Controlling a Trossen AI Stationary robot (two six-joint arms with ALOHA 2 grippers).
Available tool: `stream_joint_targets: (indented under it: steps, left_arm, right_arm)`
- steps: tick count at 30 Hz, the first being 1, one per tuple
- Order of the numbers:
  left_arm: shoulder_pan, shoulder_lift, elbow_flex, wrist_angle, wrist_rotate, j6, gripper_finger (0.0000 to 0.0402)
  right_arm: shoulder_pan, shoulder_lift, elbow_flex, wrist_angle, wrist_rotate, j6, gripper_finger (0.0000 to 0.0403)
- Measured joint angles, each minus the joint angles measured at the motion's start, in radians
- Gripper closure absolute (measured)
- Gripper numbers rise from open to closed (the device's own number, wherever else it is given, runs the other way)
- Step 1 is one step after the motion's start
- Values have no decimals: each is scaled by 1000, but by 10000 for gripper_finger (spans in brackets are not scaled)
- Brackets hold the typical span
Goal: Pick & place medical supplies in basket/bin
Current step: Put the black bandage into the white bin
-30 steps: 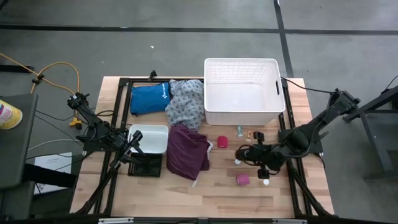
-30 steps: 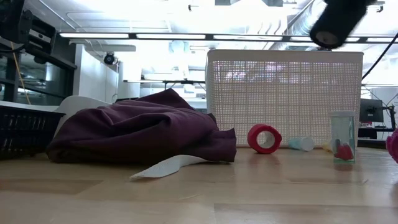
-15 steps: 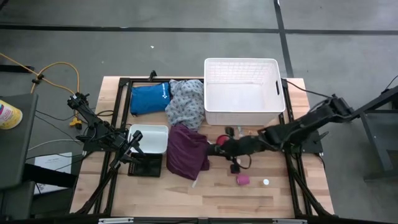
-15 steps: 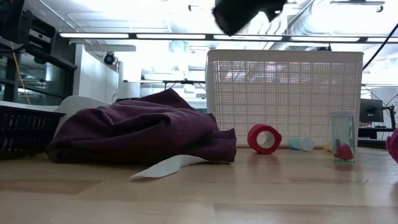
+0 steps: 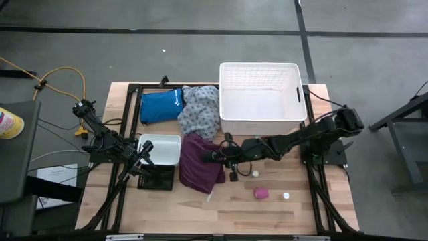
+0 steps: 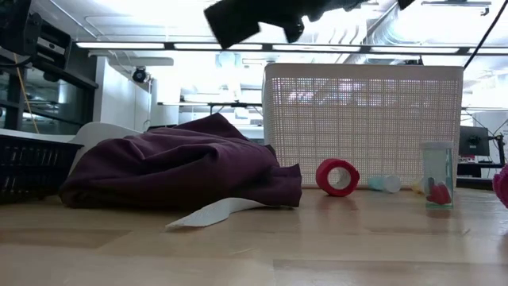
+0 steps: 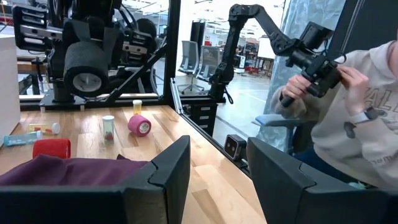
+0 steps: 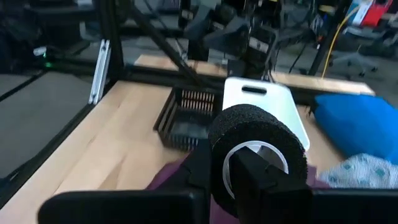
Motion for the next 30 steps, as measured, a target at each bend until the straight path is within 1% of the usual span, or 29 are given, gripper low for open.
stream_joint_targets:
  steps: [4, 8, 13, 19, 21, 25, 30]
  left_arm:
    - [0, 0, 0, 0, 0, 0, 249]
    - [0, 0, 0, 0, 0, 0, 249]
    - [0, 0, 0, 0, 0, 0, 249]
    - [0, 0, 0, 0, 0, 0, 249]
    - [0, 0, 0, 0, 0, 0, 249]
    - [0, 0, 0, 0, 0, 0, 249]
    - [0, 0, 0, 0, 0, 0, 249]
  right_arm:
    - [-10, 50, 0, 120, 1, -23, 372]
    - [-10, 94, 7, 182, 4, -49, 372]
    - [-9, 148, 92, 161, 0, -65, 372]
    - [-9, 205, 197, 76, 0, -73, 372]
    - [-9, 225, 219, 75, 0, -78, 372]
    - [-9, 232, 224, 67, -7, -79, 372]
    - [-9, 231, 225, 71, -60, -73, 372]
